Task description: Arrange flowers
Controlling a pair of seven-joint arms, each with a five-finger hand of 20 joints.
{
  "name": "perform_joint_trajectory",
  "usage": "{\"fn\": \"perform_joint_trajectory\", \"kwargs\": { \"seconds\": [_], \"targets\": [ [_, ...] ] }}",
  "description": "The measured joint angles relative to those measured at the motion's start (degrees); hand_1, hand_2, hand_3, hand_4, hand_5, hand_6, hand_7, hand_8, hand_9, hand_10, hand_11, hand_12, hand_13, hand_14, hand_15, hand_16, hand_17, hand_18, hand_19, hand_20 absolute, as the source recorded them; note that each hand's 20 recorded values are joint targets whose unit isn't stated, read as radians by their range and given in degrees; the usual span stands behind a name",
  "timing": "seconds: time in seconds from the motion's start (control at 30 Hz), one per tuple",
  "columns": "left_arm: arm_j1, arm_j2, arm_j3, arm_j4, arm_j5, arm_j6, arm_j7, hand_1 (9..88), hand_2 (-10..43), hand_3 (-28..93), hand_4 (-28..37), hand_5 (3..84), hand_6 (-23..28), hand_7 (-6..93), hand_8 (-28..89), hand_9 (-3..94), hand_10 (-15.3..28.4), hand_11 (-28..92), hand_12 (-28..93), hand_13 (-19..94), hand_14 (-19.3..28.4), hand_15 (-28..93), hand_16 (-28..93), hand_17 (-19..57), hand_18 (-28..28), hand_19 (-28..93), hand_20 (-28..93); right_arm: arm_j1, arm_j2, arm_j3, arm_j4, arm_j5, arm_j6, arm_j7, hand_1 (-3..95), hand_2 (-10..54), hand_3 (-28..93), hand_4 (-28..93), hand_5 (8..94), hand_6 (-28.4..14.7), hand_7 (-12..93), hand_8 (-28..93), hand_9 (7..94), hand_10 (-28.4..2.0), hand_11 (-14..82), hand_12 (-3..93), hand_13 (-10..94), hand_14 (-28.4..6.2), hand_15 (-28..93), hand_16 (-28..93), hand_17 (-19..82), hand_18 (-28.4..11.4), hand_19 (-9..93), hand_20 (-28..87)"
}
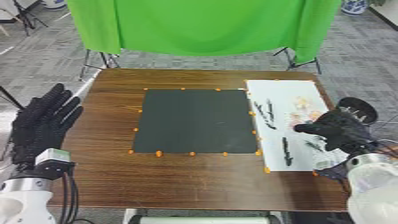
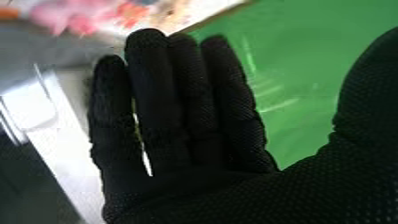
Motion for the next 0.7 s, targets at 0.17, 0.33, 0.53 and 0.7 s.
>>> {"fn": "perform_joint_trajectory", "kwargs": {
  "seconds": [0.17,0.33,0.53,0.7],
  "targets": [
    [0.54,-0.04,-0.54,-0.4,-0.45,0.83,0.05,30.1,9.4,72,-28.2,42.5,8.5,10.7,-8,33.2,14.9,14,11,22,15.2,27,-6,-3.5,13.0,32,7,0.13,0.36,-0.6,0.1,-10.83,-10.81,0.75,13.7,-8.7,65,-28,67.5,-3.2,33,-11,71.7,-16.7,33.6,29.3,63,-16.1,58,29,31,-23.7,76,36],
    [0.94,-0.08,-0.81,-0.56,-0.8,1.36,0.17,31.0,9.3,72,-28.3,42.9,8.8,11.1,-8,33.7,15.1,14,11,23,15.1,27,-6,-3.4,12.9,33,7,2.21,-0.28,-1.38,0.23,-6.24,-21.78,4.51,16.2,-7.3,56,-28,68.4,-3.5,31,-10,72.4,-16.9,33.1,29.5,64,-16.1,58,29,32,-23.8,76,37],
    [1.04,-0.18,-0.89,-0.68,-1.15,1.63,-0.03,31.5,9.0,72,-28.3,43.0,9.0,11.4,-8,34.1,15.5,15,11,23,15.0,28,-7,-3.5,13.0,34,7,4.14,-1.19,-1.81,0.95,0.97,-26.25,4.29,17.5,-6.5,53,-28,68.8,-3.7,31,-10,72.6,-16.9,32.7,29.4,64,-16.2,57,29,32,-23.7,76,36],
    [1.04,-0.24,-0.85,-0.68,-2.03,1.55,-0.05,31.7,8.6,72,-28.3,43.1,9.2,11.5,-8,34.4,15.5,16,11,23,15.0,28,-7,-3.5,13.0,34,6,5.74,-1.49,-4.34,2.14,-0.52,-26.44,4.06,20.7,-5.8,47,-28,68.6,-4.1,29,-10,72.4,-17.1,31.6,29.2,64,-16.3,56,29,31,-23.7,76,36]
  ]
}}
